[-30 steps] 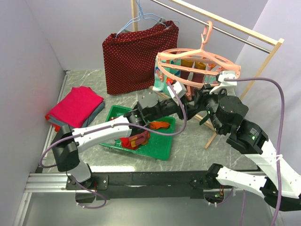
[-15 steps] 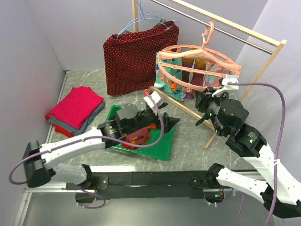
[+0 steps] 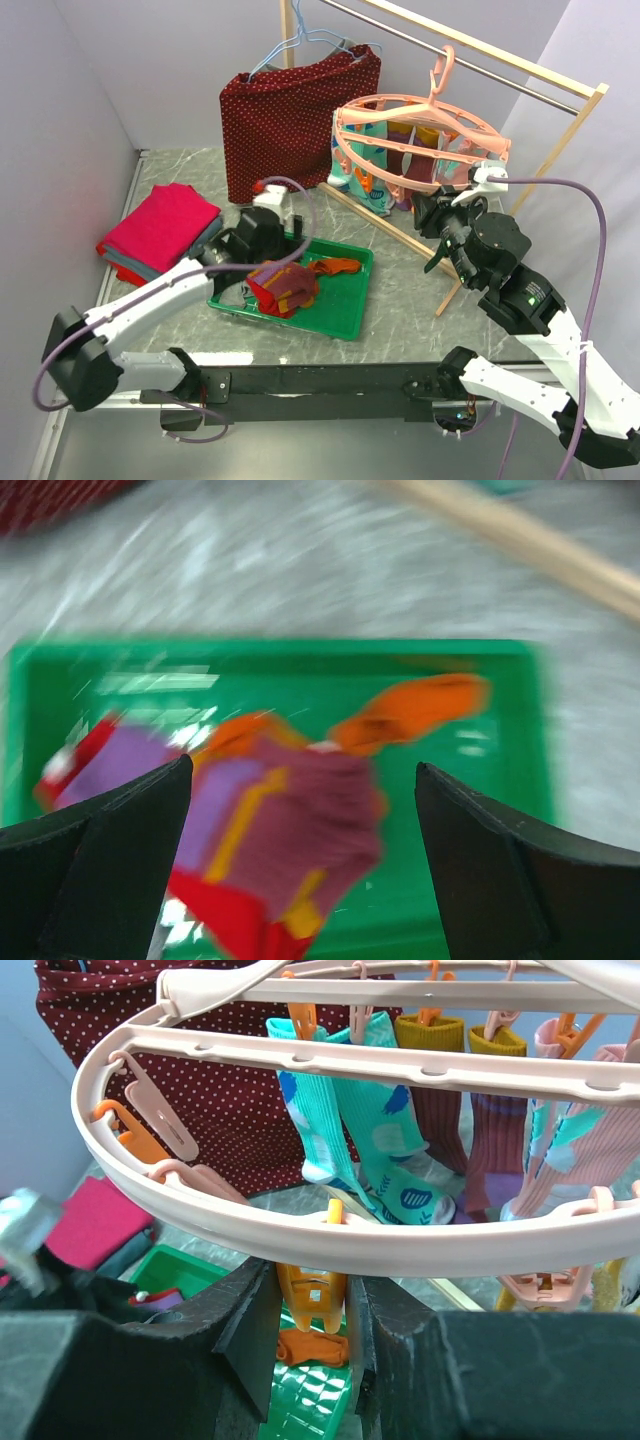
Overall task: Clip the socks to the hanger
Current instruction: Open the clamp at the hanger.
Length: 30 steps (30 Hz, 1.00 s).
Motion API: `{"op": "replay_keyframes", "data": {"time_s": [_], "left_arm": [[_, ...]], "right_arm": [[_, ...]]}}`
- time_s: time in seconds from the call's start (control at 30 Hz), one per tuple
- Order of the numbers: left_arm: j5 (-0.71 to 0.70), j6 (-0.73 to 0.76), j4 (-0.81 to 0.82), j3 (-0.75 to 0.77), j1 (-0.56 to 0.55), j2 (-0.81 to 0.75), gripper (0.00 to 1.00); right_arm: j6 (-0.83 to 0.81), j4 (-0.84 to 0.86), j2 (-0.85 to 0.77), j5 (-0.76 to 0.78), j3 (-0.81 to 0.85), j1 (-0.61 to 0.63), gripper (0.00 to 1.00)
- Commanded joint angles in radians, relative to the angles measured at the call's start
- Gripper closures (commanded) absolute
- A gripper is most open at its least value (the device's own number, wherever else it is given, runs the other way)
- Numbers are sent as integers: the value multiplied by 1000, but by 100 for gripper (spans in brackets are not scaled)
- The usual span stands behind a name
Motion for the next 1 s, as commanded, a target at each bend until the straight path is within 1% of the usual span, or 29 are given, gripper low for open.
{"op": "replay_keyframes", "data": {"time_s": [0.0,0.03,0.13,0.23,0.27,0.33,0.37,0.43,0.47,0.57,0.67,0.73,0.8,0.97], "left_arm": [[-41,-172,-156,19,120,47,1],[-45,-211,-160,15,152,56,1],[-70,-272,-161,3,208,99,5],[-101,-320,-135,-17,251,139,11],[-102,-329,-124,-26,262,154,17],[-86,-361,-109,-31,286,171,23],[-87,-372,-98,-31,291,188,29],[-96,-403,-91,-31,298,203,35],[-105,-413,-91,-30,300,222,40],[-139,-461,-118,-11,309,257,48],[-174,-515,-179,1,309,280,52],[-202,-558,-218,-5,308,280,52],[-225,-594,-239,-11,308,269,51],[-230,-598,-265,-10,308,257,44]], "right_arm": [[8,36,-9,-28,-10,-17,100],[8,37,-12,-31,-11,-16,100],[6,38,-14,-34,-13,-22,100],[4,36,-12,-43,-14,-28,100],[7,34,-12,-46,-13,-30,100],[9,37,-12,-51,-14,-33,100],[9,38,-11,-51,-14,-33,100],[11,38,-16,-51,-14,-33,100],[11,36,-17,-51,-14,-36,100],[11,34,-19,-49,-14,-37,100],[8,33,-25,-49,-14,-37,100],[9,36,-26,-49,-20,-42,100],[12,37,-26,-54,-25,-43,100],[15,44,-26,-61,-33,-48,100]]}}
